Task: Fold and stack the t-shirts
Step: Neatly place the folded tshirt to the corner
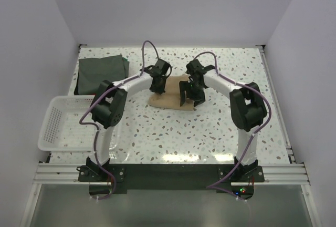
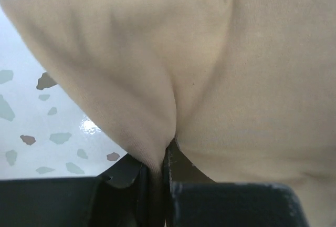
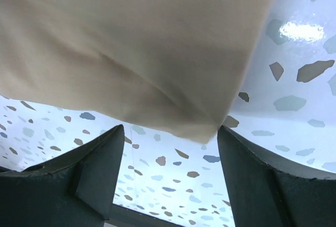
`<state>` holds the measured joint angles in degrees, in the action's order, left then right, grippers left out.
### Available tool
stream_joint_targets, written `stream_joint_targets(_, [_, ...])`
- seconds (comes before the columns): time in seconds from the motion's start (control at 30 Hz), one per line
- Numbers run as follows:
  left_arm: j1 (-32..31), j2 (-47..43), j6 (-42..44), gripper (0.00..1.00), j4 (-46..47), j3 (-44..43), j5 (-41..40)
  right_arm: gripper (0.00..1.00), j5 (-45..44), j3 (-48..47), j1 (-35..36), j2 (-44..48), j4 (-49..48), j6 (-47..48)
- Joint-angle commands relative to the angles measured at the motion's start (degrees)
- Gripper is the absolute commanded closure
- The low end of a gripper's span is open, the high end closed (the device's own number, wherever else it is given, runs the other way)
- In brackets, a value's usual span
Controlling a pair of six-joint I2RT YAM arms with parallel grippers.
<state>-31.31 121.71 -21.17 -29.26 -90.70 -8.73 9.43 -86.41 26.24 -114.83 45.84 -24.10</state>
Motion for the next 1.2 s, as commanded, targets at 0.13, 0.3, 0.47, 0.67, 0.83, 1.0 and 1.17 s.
stream_joint_targets(0.13, [-0.5, -2.4, 7.8, 1.0, -8.0, -4.0, -10.9, 0.25, -1.3, 1.3, -0.1, 4.8, 1.4, 1.7])
stream_joint_targets(0.3, [1.5, -3.8, 11.4, 1.0, -14.1, -10.9, -10.9, 0.25, -1.1, 2.6, -0.1, 5.9, 1.1, 1.8])
stream_joint_targets(0.47, [3.5, -4.4, 14.9, 1.0, -19.4, -15.8, -10.3, 0.25, -0.6, 4.8, -0.2, 6.5, 0.5, 1.9])
stream_joint_targets(0.67, [5.8, -5.6, 16.9, 1.0, -24.2, -22.0, -10.6, 0.25, 0.1, 6.0, -0.2, 6.6, -0.3, 1.9])
stream_joint_targets(0.83, [6.8, -5.8, 18.0, 1.0, -28.0, -28.4, -10.8, 0.25, 0.7, 6.2, -0.2, 6.5, -0.5, 1.8])
stream_joint_targets(1.0, [7.2, -5.3, 18.3, 1.0, -32.4, -34.3, -10.9, 0.25, 1.1, 6.7, -0.2, 6.4, -0.8, 1.9])
stream_joint_targets(1.17, [8.6, -7.4, 18.2, 1.0, -32.9, -34.9, -11.0, 0.25, 1.7, 7.7, -0.1, 6.5, -1.1, 2.0])
